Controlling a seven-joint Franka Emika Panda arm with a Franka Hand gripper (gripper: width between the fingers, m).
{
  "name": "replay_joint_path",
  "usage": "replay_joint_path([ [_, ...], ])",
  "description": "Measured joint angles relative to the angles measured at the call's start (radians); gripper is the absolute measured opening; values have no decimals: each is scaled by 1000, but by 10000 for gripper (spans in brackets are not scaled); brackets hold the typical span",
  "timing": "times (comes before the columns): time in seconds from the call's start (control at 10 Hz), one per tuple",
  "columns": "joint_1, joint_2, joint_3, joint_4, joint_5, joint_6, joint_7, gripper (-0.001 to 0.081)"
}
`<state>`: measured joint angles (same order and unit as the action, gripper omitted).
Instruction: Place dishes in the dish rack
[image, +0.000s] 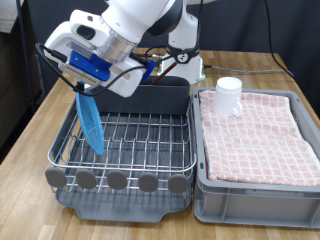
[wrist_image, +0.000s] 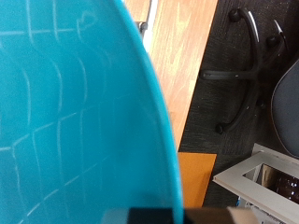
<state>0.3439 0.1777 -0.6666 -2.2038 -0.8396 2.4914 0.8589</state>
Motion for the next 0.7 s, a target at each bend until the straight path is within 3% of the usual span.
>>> replay_joint_path([
  [0.7, 0, 11, 0, -16, 44, 13, 35, 23],
])
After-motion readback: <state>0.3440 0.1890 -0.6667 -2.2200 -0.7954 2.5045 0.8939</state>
